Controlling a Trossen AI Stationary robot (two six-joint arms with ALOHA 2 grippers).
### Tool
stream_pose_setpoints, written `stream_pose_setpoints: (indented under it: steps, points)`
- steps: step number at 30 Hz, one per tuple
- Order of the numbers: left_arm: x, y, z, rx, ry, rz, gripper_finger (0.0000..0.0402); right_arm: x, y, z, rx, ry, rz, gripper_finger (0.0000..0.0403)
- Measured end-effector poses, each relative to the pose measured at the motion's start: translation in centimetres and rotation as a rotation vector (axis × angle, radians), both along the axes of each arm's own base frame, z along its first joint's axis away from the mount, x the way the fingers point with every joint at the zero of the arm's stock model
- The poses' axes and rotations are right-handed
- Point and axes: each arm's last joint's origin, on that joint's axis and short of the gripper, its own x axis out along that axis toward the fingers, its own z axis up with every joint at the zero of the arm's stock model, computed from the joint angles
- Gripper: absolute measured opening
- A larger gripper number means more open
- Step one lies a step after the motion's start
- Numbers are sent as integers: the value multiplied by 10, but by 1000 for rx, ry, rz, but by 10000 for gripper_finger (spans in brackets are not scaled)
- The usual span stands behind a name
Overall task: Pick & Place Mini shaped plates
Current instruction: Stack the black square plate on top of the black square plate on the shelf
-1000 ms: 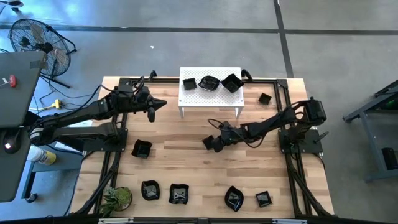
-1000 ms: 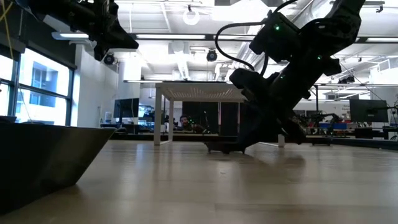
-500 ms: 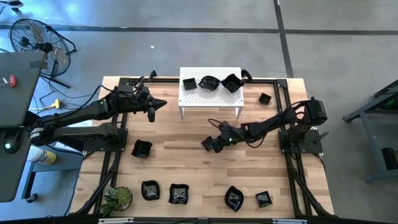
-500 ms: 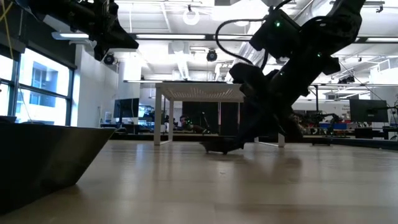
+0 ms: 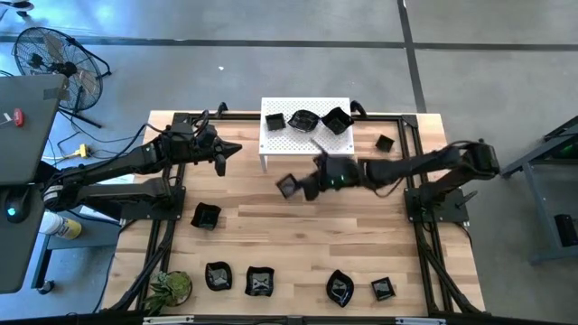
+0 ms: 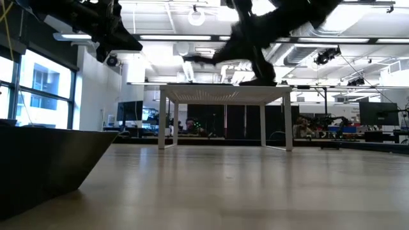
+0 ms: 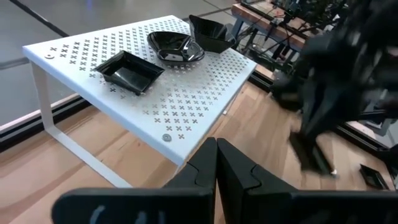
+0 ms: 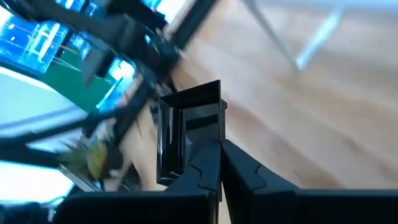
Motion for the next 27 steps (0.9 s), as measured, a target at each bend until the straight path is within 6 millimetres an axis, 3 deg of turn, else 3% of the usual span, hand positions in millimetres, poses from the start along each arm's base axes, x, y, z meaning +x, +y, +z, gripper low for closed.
stream_pose_setpoints:
  steps: [6,10,15,27]
  points:
    - [0,1,1,10,-6,26,0,15,-55,72,-92,-37,-183,2]
    - [0,1,2,18,-10,47,0,23,-100,90,-86,-57,-323,2]
    - [0,2,1,15,-11,52,0,42,-131,87,-49,-44,-363,2]
    - [0,2,1,-5,-18,58,0,65,-155,61,1,94,-398,2]
